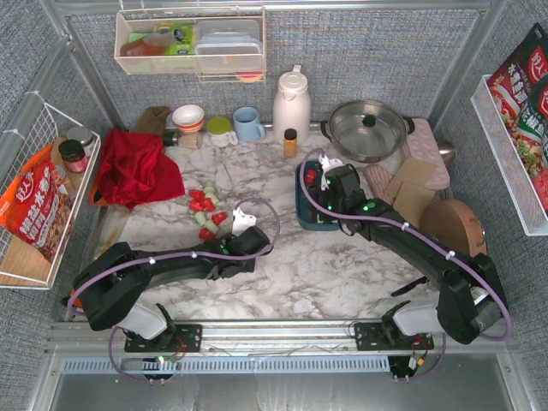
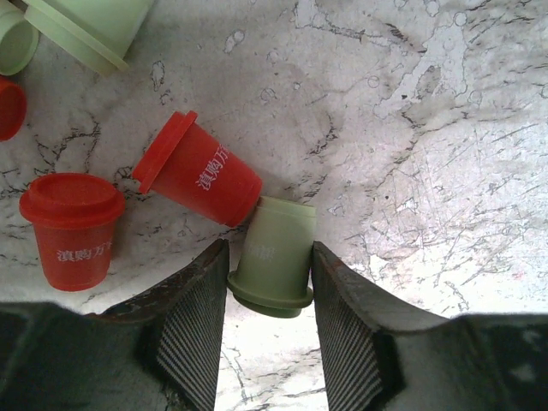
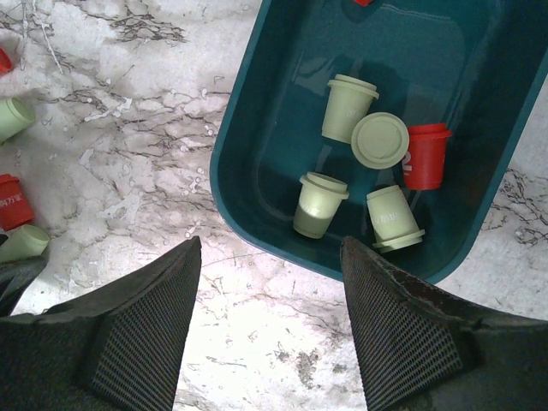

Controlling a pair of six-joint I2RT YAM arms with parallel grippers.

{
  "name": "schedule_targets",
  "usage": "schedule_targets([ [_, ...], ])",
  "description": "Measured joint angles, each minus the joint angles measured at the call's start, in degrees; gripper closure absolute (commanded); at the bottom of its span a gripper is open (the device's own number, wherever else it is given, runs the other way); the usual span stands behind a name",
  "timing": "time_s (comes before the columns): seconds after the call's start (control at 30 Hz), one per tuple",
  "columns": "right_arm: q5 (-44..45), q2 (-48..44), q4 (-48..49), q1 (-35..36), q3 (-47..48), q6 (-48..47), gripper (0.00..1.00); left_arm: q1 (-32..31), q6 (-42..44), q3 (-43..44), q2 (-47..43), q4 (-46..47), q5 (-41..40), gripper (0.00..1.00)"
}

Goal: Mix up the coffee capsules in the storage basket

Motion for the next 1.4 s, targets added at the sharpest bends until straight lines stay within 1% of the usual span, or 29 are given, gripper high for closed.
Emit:
schedule_targets([
  [0.13, 0.00, -0.31, -0.11, 0.00, 0.07, 0.00, 0.30, 0.00, 0.04, -0.04, 0.28, 0.31, 0.33, 0.60],
  [0.33, -0.11, -0.55, -0.31, 0.00, 0.37, -0.02, 0.30, 0.00, 0.26, 0.17, 0.22, 0.37, 0.59, 0.65],
  [0.4, -0.46, -0.87, -0.42, 0.00, 0.37, -0.02, 0.30, 0.02, 0.57, -0.07, -1.11, 0.50, 1.38, 0.67],
  [0.47, -1.38, -1.31, -0.61, -0.02, 0.37, -0.02, 0.30, -0.02, 1.53, -1.11, -4.11, 2.01, 1.42, 0.68],
  [0.57, -3.37, -2.25, -0.61, 0.15, 0.37, 0.07, 0.30, -0.17, 4.00, -4.90, -10.84, 7.69, 1.44, 0.68],
  [0.63, -6.12, -2.86, -0.31, 0.37, 0.37, 0.94, 0.30, -0.31, 6.54, -8.70, -15.78, 13.79, 1.60, 0.68],
  [0.73, -11.69, -3.78, 0.85, 1.16, 0.37, 2.69, 0.30, -0.52, 11.54, -14.56, -21.53, 25.14, 2.69, 0.68],
  [0.83, -16.92, -4.50, 2.56, 2.56, 0.22, 5.18, 0.30, -0.63, 16.98, -19.19, -24.15, 37.13, 4.44, 0.67],
  [1.0, -22.80, -5.25, 5.49, 5.03, -0.31, 8.68, 0.30, -1.33, 25.00, -22.36, -22.97, 55.04, 7.63, 0.67],
  [1.1, -25.33, -5.33, 7.74, 5.64, -1.05, 10.78, 0.30, -1.95, 28.17, -22.21, -20.87, 61.24, 9.88, 0.67],
  [1.3, -28.85, -4.48, 11.19, 6.69, -1.68, 14.36, 0.31, -2.64, 31.67, -21.24, -18.34, 67.76, 12.55, 0.68],
  [1.4, -29.86, -4.28, 12.35, 6.84, -2.01, 15.30, 0.34, -2.71, 32.63, -21.14, -18.29, 68.98, 12.98, 0.67],
])
